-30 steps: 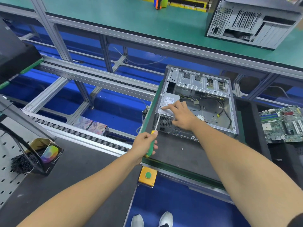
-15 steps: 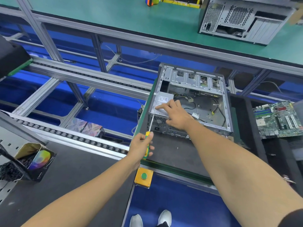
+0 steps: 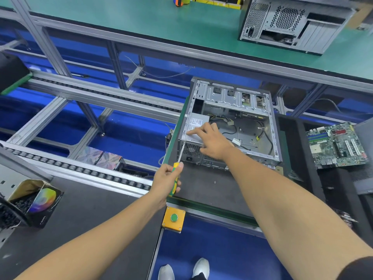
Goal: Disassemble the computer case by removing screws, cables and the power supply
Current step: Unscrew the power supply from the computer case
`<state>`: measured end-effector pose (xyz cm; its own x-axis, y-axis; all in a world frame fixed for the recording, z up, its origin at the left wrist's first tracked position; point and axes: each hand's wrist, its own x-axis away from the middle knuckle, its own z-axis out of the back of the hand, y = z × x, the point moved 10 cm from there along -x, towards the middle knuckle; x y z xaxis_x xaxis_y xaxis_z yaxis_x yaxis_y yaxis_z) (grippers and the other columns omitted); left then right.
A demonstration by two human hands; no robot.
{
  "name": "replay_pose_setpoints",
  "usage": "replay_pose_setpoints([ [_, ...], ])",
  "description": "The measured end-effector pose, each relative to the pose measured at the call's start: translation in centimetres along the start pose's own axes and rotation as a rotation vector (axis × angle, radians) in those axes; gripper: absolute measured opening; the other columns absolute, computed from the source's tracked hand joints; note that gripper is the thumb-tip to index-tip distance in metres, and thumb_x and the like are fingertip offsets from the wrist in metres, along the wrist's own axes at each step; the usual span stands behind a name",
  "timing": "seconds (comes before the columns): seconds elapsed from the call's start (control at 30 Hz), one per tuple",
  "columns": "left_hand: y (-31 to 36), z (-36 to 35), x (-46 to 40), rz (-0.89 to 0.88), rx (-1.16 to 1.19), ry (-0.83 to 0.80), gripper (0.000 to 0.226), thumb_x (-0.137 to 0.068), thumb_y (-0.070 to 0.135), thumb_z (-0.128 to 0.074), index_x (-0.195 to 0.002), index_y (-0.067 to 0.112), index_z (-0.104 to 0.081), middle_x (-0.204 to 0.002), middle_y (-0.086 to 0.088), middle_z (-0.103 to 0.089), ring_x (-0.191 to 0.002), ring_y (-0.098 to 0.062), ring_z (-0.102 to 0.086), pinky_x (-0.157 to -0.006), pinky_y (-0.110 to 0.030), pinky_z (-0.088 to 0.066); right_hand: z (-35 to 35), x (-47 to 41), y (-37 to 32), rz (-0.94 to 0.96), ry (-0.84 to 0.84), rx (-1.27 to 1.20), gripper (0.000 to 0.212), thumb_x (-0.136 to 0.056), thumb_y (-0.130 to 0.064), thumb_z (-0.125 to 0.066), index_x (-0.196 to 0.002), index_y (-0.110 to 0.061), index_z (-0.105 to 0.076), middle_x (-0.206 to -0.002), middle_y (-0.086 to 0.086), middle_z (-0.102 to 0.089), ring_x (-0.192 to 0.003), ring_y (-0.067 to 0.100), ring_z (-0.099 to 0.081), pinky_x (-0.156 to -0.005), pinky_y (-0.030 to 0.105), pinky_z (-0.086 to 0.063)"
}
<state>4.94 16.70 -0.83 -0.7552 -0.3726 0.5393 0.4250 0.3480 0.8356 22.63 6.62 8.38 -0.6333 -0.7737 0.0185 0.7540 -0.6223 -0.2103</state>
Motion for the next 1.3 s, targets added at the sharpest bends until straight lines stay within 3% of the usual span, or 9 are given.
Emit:
replay_pose_setpoints([
  [0.2, -0.7, -1.2, 0.3, 0.123, -0.002, -0.105, 0.060, -0.104, 0.060, -0.039, -0.104, 0.011, -0.074, -0.068, 0.002, -0.067, -0.050, -0.009, -0.053, -0.045, -0.024, -0.044, 0.2, 0.1, -0.1, 0.001, -0.004, -0.007, 0.077, -0.081, -0.008, -0.066, -0.145, -0.042, -0.038, -0.116, -0.004, -0.033, -0.105, 0.017, -0.028, -0.091, 0.029, -0.035],
  [0.3, -0.5, -1.0, 0.2, 0.099, -0.001, -0.058, 0.052, -0.099, 0.062, -0.051, -0.107, 0.013, -0.064, -0.082, -0.003, -0.062, -0.051, -0.010, -0.050, -0.043, -0.025, -0.040, 0.2, 0.1, -0.2, 0.002, -0.002, -0.010, 0.077, -0.081, -0.008, -0.065, -0.146, -0.041, -0.039, -0.117, -0.003, -0.034, -0.106, 0.018, -0.029, -0.092, 0.028, -0.032],
  [0.4, -0.4, -0.6, 0.1, 0.044, -0.033, -0.018, 0.044, -0.090, 0.050, -0.074, -0.104, 0.016, -0.048, -0.098, -0.006, -0.057, -0.058, -0.010, -0.053, -0.044, -0.025, -0.042, 0.3, 0.1, -0.2, 0.000, -0.001, -0.007, 0.077, -0.081, -0.009, -0.066, -0.146, -0.040, -0.039, -0.117, -0.003, -0.034, -0.107, 0.018, -0.029, -0.092, 0.027, -0.031],
  [0.5, -0.3, -0.4, 0.1, -0.001, -0.004, -0.013, 0.044, -0.088, 0.041, -0.079, -0.091, 0.017, -0.043, -0.088, -0.006, -0.056, -0.056, -0.009, -0.055, -0.045, -0.025, -0.045, 0.3, 0.1, -0.3, 0.001, 0.001, -0.006, 0.077, -0.081, -0.009, -0.066, -0.146, -0.040, -0.039, -0.116, -0.003, -0.033, -0.107, 0.019, -0.030, -0.094, 0.028, -0.033],
  [0.7, -0.3, -0.8, 0.4, 0.006, -0.003, -0.070, 0.040, -0.091, 0.050, -0.072, -0.094, 0.012, -0.060, -0.083, -0.002, -0.069, -0.064, -0.011, -0.064, -0.056, -0.030, -0.057, 0.4, 0.2, -0.3, 0.005, 0.002, 0.002, 0.077, -0.081, -0.009, -0.067, -0.146, -0.040, -0.039, -0.115, -0.004, -0.033, -0.105, 0.018, -0.029, -0.094, 0.030, -0.034],
  [0.97, -0.7, -1.3, 0.6, 0.140, 0.022, -0.139, 0.059, -0.104, 0.059, -0.041, -0.100, 0.009, -0.072, -0.077, -0.002, -0.071, -0.053, -0.010, -0.051, -0.046, -0.025, -0.042, 0.3, 0.1, -0.2, 0.003, 0.003, 0.013, 0.078, -0.080, -0.008, -0.065, -0.146, -0.041, -0.039, -0.114, -0.006, -0.032, -0.105, 0.017, -0.029, -0.090, 0.027, -0.032],
  [1.1, -0.5, -1.1, 0.3, 0.115, 0.028, -0.062, 0.039, -0.097, 0.052, -0.064, -0.099, 0.014, -0.054, -0.084, -0.005, -0.055, -0.049, -0.011, -0.046, -0.041, -0.024, -0.035, 0.1, 0.0, -0.1, -0.003, 0.000, 0.008, 0.079, -0.079, -0.009, -0.065, -0.145, -0.043, -0.038, -0.111, -0.009, -0.027, -0.104, 0.016, -0.027, -0.090, 0.027, -0.031],
  [1.2, -0.4, -0.6, 0.0, 0.057, 0.029, -0.020, 0.045, -0.090, 0.037, -0.078, -0.091, 0.017, -0.038, -0.088, -0.008, -0.049, -0.051, -0.012, -0.048, -0.040, -0.025, -0.036, 0.0, 0.0, 0.0, 0.000, 0.005, 0.011, 0.079, -0.080, -0.011, -0.066, -0.145, -0.043, -0.036, -0.110, -0.010, -0.025, -0.102, 0.014, -0.024, -0.091, 0.027, -0.029],
  [1.3, -0.2, 0.0, 0.0, 0.023, 0.048, -0.011, 0.049, -0.086, 0.039, -0.082, -0.084, 0.018, -0.038, -0.076, -0.007, -0.052, -0.052, -0.014, -0.051, -0.042, -0.027, -0.040, -0.1, 0.0, 0.0, 0.001, 0.010, 0.006, 0.079, -0.079, -0.011, -0.066, -0.144, -0.044, -0.036, -0.110, -0.011, -0.025, -0.101, 0.013, -0.023, -0.090, 0.028, -0.030],
])
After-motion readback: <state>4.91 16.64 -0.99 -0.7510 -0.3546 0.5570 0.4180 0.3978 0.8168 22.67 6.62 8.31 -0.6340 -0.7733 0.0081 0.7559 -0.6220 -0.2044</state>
